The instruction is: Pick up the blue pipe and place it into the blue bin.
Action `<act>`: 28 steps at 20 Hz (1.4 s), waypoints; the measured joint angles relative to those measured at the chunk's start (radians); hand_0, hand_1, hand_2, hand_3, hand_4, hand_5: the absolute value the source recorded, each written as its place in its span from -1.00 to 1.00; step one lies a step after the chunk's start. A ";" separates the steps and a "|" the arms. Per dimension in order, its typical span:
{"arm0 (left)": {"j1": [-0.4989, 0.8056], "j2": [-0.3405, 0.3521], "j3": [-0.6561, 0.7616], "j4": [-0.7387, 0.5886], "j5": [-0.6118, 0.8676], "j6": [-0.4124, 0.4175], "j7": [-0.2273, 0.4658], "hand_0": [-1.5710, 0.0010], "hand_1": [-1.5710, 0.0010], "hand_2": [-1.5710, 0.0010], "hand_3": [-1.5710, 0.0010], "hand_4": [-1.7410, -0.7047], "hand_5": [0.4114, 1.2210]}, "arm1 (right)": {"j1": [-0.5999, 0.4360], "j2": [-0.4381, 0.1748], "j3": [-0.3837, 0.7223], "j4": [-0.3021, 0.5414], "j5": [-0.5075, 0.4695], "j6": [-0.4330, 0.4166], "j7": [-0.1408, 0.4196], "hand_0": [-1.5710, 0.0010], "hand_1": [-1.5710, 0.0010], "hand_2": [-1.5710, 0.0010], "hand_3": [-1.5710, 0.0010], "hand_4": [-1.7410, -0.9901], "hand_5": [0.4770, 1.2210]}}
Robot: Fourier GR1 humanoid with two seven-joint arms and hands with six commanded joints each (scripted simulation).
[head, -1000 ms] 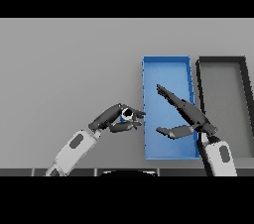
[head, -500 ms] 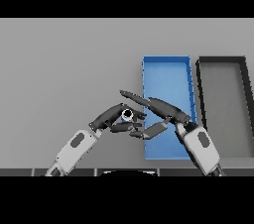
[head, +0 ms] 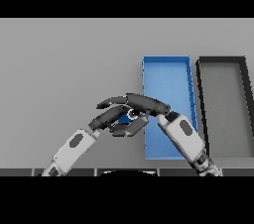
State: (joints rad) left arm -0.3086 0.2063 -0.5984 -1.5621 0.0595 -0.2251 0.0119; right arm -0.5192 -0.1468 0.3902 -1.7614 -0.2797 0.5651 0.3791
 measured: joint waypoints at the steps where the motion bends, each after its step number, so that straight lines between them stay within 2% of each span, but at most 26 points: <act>1: -0.002 0.018 -0.011 -0.008 -0.012 -0.017 0.027 -0.04 0.10 0.13 0.16 -0.50 1.00 | -0.013 0.007 0.007 0.010 0.002 0.008 0.013 0.09 0.11 0.06 0.19 -0.17 -0.88; 2: -0.006 0.011 -0.011 -0.006 -0.027 -0.015 0.068 0.01 0.10 0.13 0.26 -0.60 1.00 | -0.017 0.014 0.013 0.018 0.016 0.015 -0.007 -0.13 -0.11 -0.15 0.02 -0.32 -0.80; 3: 0.000 0.008 0.008 -0.006 -0.027 -0.013 0.042 -0.19 -0.12 -0.10 0.01 -0.68 1.00 | -0.029 0.023 0.014 0.032 -0.010 0.021 -0.021 -0.31 -0.29 -0.32 -0.11 -0.44 -0.65; 4: 0.001 -0.013 0.014 0.004 -0.044 0.010 0.028 -0.35 -0.30 -0.23 -0.20 -0.74 1.00 | -0.030 0.024 0.016 0.040 -0.049 0.035 -0.022 -0.44 -0.43 -0.46 -0.22 -0.52 -0.49; 5: 0.023 -0.020 0.015 -0.009 -0.033 0.011 0.024 -0.48 -0.44 -0.34 -0.36 -0.79 1.00 | -0.029 0.025 0.021 0.043 -0.080 0.037 -0.025 -0.56 -0.55 -0.57 -0.38 -0.43 -0.33; 6: 0.035 -0.025 0.019 -0.017 -0.020 0.004 0.020 -0.59 -0.55 -0.42 -0.49 -0.83 1.00 | -0.027 0.025 0.029 0.043 -0.106 0.029 -0.019 -0.64 -0.64 -0.65 -0.50 -0.34 -0.06; 7: 0.033 -0.043 0.034 -0.007 0.004 0.005 -0.009 -0.67 -0.64 -0.51 -0.59 -0.87 1.00 | -0.026 0.025 0.027 0.054 -0.123 0.024 0.005 -0.72 -0.71 -0.72 -0.60 -0.28 0.15; 8: 0.038 -0.046 0.046 -0.013 0.027 0.002 -0.039 -0.74 -0.71 -0.60 -0.67 -0.89 1.00 | -0.011 0.031 0.032 0.061 -0.109 0.024 -0.007 -0.77 -0.77 -0.78 -0.68 -0.23 0.32; 9: 0.045 -0.054 0.052 -0.008 0.039 -0.007 -0.062 -0.79 -0.77 -0.67 -0.74 -0.92 1.00 | -0.003 0.028 0.032 0.059 -0.093 0.019 -0.047 -0.82 -0.81 -0.82 -0.74 -0.20 0.46; 10: 0.042 -0.062 0.056 -0.006 0.041 -0.008 -0.065 -0.83 -0.82 -0.72 -0.79 -0.93 1.00 | -0.003 0.023 0.044 0.051 -0.029 0.022 -0.107 -0.85 -0.85 -0.86 -0.80 -0.22 0.57; 12: 0.046 -0.057 0.055 -0.014 0.044 -0.007 -0.055 -0.89 -0.88 -0.77 -0.87 -0.96 1.00 | -0.011 -0.003 0.044 0.050 0.008 0.037 -0.161 -0.91 -0.90 -0.91 -0.87 -0.26 0.72; 13: 0.045 -0.057 0.059 -0.008 0.044 -0.001 -0.076 -0.91 -0.91 -0.78 -0.89 -0.97 1.00 | -0.026 0.000 0.043 0.054 0.001 0.035 -0.133 -0.93 -0.92 -0.93 -0.90 -0.28 0.78; 14: 0.053 -0.046 0.059 -0.017 0.049 -0.005 -0.078 -0.93 -0.92 -0.77 -0.91 -0.97 1.00 | -0.015 -0.005 0.043 0.048 -0.006 0.038 -0.149 -0.94 -0.94 -0.94 -0.92 -0.29 0.82; 15: 0.041 -0.050 0.063 -0.008 0.059 -0.011 -0.083 -0.83 -0.72 -0.55 -0.70 -0.82 1.00 | -0.011 0.009 0.048 0.041 -0.007 0.020 -0.134 -0.95 -0.95 -0.95 -0.93 -0.30 0.86; 16: 0.040 -0.041 0.060 -0.018 0.040 0.000 -0.086 -0.47 -0.38 -0.24 -0.36 -0.60 1.00 | -0.008 0.013 0.040 0.045 -0.023 0.008 -0.158 -0.96 -0.96 -0.96 -0.95 -0.31 0.89; 17: 0.033 -0.020 0.048 -0.015 0.008 -0.011 -0.092 -0.18 -0.10 0.00 -0.09 -0.37 1.00 | 0.003 0.022 0.049 0.038 -0.040 -0.002 -0.132 -0.97 -0.97 -0.97 -0.96 -0.32 0.91; 18: 0.014 -0.015 0.043 -0.005 -0.024 -0.020 -0.078 0.06 0.12 0.20 0.13 -0.16 1.00 | 0.001 0.019 0.047 0.036 -0.041 0.000 -0.113 -0.98 -0.98 -0.98 -0.97 -0.33 0.93; 19: 0.006 0.004 0.034 0.001 -0.053 -0.045 -0.100 0.25 0.29 0.36 0.30 0.01 1.00 | 0.005 0.025 0.049 0.034 -0.040 0.006 -0.092 -0.98 -0.98 -0.98 -0.97 -0.33 0.94; 20: 0.001 0.009 0.032 0.003 -0.072 -0.060 -0.109 0.40 0.43 0.49 0.44 0.15 0.92 | 0.004 0.024 0.044 0.027 -0.034 0.012 -0.081 -0.98 -0.98 -0.98 -0.98 -0.34 0.95; 22: 0.002 0.017 0.032 0.006 -0.102 -0.071 -0.144 0.61 0.64 0.67 0.64 0.35 0.50 | 0.004 0.044 0.035 0.021 -0.033 0.023 -0.051 -0.99 -0.99 -0.99 -0.99 -0.34 0.97; 23: -0.001 0.014 0.035 0.013 -0.106 -0.068 -0.136 0.69 0.71 0.74 0.72 0.43 0.28 | 0.015 0.046 0.029 0.016 -0.025 0.037 -0.071 -0.99 -0.99 -0.99 -0.99 -0.34 0.98; 24: -0.001 0.013 0.036 0.012 -0.114 -0.055 -0.097 0.75 0.77 0.79 0.77 0.49 0.08 | 0.016 0.046 0.022 0.014 -0.027 0.047 -0.092 -0.99 -0.99 -0.99 -0.99 -0.34 0.98; 25: 0.016 0.033 0.039 0.000 -0.110 -0.056 -0.093 0.80 0.81 0.83 0.82 0.54 -0.08 | 0.010 0.056 0.021 0.012 -0.027 0.048 -0.091 -0.99 -0.99 -1.00 -0.99 -0.35 0.98; 26: 0.000 0.021 0.036 0.017 -0.118 -0.048 -0.061 0.84 0.85 0.87 0.85 0.60 -0.20 | 0.002 0.074 0.018 0.031 -0.003 0.047 -0.073 -1.00 -1.00 -1.00 -0.99 -0.35 0.99; 28: -0.007 0.018 0.037 0.026 -0.120 -0.042 -0.063 0.90 0.91 0.91 0.91 0.64 -0.38 | 0.006 0.078 0.013 0.014 0.016 0.053 -0.060 -1.00 -1.00 -1.00 -1.00 -0.34 0.99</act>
State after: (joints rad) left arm -0.3154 0.2241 -0.5618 -1.5363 -0.0600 -0.2670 -0.0508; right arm -0.5130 -0.0689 0.4028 -1.7479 -0.2633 0.6184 0.3194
